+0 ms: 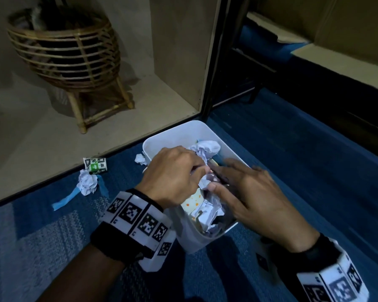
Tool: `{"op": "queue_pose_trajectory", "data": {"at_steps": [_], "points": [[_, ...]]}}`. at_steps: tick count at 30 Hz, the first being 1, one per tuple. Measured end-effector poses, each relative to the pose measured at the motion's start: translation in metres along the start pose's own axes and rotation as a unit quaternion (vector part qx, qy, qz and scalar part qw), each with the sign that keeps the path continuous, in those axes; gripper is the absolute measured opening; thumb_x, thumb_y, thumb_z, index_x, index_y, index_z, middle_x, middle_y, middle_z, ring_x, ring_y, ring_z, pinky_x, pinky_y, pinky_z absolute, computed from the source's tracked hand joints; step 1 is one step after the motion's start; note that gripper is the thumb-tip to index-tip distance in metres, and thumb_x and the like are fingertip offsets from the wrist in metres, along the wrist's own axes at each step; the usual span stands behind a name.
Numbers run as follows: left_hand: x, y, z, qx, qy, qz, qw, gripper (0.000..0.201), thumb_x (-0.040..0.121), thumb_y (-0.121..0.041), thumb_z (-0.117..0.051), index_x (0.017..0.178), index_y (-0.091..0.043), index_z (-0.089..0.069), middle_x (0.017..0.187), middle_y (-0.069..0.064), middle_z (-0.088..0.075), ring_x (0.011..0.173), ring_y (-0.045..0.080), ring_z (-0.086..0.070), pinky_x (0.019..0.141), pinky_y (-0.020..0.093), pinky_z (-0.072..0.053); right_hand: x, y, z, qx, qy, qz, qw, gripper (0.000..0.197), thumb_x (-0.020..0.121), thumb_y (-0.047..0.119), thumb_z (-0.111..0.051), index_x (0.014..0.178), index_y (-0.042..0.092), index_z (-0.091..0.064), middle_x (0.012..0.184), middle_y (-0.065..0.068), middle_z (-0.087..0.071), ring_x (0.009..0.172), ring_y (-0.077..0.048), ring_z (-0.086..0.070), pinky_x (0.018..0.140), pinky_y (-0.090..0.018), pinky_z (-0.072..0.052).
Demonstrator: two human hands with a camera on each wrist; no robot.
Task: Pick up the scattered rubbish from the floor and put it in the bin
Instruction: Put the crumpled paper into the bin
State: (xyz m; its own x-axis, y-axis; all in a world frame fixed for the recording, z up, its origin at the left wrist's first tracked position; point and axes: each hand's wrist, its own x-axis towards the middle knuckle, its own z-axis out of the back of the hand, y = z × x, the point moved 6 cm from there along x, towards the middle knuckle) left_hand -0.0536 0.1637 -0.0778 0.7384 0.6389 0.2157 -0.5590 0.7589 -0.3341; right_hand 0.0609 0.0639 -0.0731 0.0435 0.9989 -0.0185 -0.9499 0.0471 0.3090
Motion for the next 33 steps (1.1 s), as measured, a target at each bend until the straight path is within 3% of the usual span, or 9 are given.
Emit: {"op": "queue_pose_trajectory", "data": {"at_steps": [4, 10, 13, 16, 19, 22, 25, 29, 33], "points": [[-0.010, 0.002, 0.016, -0.098, -0.132, -0.025, 0.986, 0.016, 0.092, -0.026, -0.056, 0.087, -0.020, -0.070, 0.086, -0.006, -0.067, 0.085, 0.019, -0.058, 0.079, 0.041, -0.048, -0.019, 0.009, 0.015, 0.027, -0.118, 0.029, 0.992, 0.051, 0.095, 0.056, -0.048, 0.133, 0.025, -0.062, 0.148, 0.004, -0.050, 0.138, -0.009, -0.043, 0.115, -0.044, -0.033], [-0.039, 0.036, 0.053, -0.097, -0.264, 0.002, 0.960, 0.015, 0.093, -0.012, -0.057, 0.094, -0.010, -0.072, 0.095, 0.001, -0.068, 0.092, 0.021, -0.061, 0.084, 0.042, -0.048, -0.029, 0.078, 0.021, 0.095, -0.259, 0.120, 0.954, 0.040, 0.090, 0.040, -0.065, 0.122, 0.016, -0.069, 0.141, -0.007, -0.059, 0.128, -0.022, -0.057, 0.109, -0.043, -0.042], [-0.056, 0.064, 0.059, -0.098, -0.285, 0.044, 0.952, 0.015, 0.092, -0.008, -0.056, 0.094, -0.009, -0.071, 0.096, 0.003, -0.067, 0.093, 0.022, -0.061, 0.084, 0.042, -0.049, -0.022, 0.114, 0.004, 0.159, -0.238, 0.156, 0.945, 0.040, 0.089, 0.032, -0.069, 0.126, 0.019, -0.064, 0.140, -0.005, -0.059, 0.129, -0.021, -0.056, 0.107, -0.044, -0.045], [-0.072, 0.091, 0.052, -0.102, -0.278, 0.083, 0.952, 0.014, 0.091, -0.007, -0.057, 0.093, -0.010, -0.071, 0.095, 0.002, -0.067, 0.094, 0.020, -0.060, 0.084, 0.038, -0.050, -0.010, 0.144, -0.024, 0.138, -0.189, 0.182, 0.955, 0.043, 0.090, 0.033, -0.066, 0.129, 0.015, -0.063, 0.145, -0.007, -0.053, 0.133, -0.024, -0.051, 0.108, -0.043, -0.044], [-0.091, 0.127, 0.035, -0.107, -0.270, 0.132, 0.948, 0.014, 0.089, -0.007, -0.058, 0.092, -0.011, -0.071, 0.097, 0.002, -0.066, 0.095, 0.020, -0.060, 0.087, 0.034, -0.048, 0.001, 0.165, -0.054, 0.137, -0.191, 0.183, 0.955, 0.045, 0.090, 0.033, -0.065, 0.130, 0.011, -0.063, 0.142, -0.009, -0.055, 0.129, -0.027, -0.052, 0.106, -0.042, -0.047], [-0.114, 0.169, 0.005, -0.105, -0.218, 0.209, 0.948, 0.020, 0.086, -0.016, -0.056, 0.101, -0.012, -0.068, 0.106, 0.003, -0.063, 0.104, 0.021, -0.058, 0.093, 0.028, -0.043, 0.023, 0.170, -0.099, 0.127, -0.169, 0.160, 0.964, 0.043, 0.091, 0.032, -0.061, 0.127, 0.011, -0.062, 0.141, -0.011, -0.055, 0.128, -0.031, -0.055, 0.104, -0.043, -0.049], [-0.141, 0.205, -0.036, -0.100, -0.124, 0.289, 0.944, 0.037, 0.082, -0.027, -0.054, 0.116, -0.014, -0.062, 0.121, 0.005, -0.057, 0.116, 0.026, -0.054, 0.100, 0.035, -0.043, 0.053, 0.161, -0.156, 0.101, -0.121, 0.118, 0.980, 0.040, 0.086, 0.028, -0.066, 0.121, 0.009, -0.064, 0.141, -0.019, -0.055, 0.125, -0.038, -0.057, 0.103, -0.047, -0.050], [-0.161, 0.234, -0.080, -0.094, -0.028, 0.301, 0.949, 0.048, 0.076, -0.028, -0.057, 0.120, -0.010, -0.061, 0.122, 0.010, -0.056, 0.110, 0.032, -0.057, 0.090, 0.042, -0.051, 0.089, 0.141, -0.228, 0.068, -0.009, 0.043, 0.997, 0.047, 0.087, 0.030, -0.067, 0.127, 0.008, -0.058, 0.152, -0.024, -0.040, 0.138, -0.042, -0.043, 0.108, -0.051, -0.041], [-0.167, 0.250, -0.100, -0.071, -0.011, 0.318, 0.945, 0.054, 0.075, -0.031, -0.057, 0.125, -0.011, -0.060, 0.132, 0.014, -0.051, 0.118, 0.037, -0.054, 0.095, 0.045, -0.049, 0.108, 0.121, -0.272, 0.041, 0.016, -0.003, 0.999, 0.049, 0.083, 0.030, -0.069, 0.125, 0.007, -0.058, 0.153, -0.028, -0.034, 0.142, -0.045, -0.034, 0.105, -0.059, -0.041]]}}
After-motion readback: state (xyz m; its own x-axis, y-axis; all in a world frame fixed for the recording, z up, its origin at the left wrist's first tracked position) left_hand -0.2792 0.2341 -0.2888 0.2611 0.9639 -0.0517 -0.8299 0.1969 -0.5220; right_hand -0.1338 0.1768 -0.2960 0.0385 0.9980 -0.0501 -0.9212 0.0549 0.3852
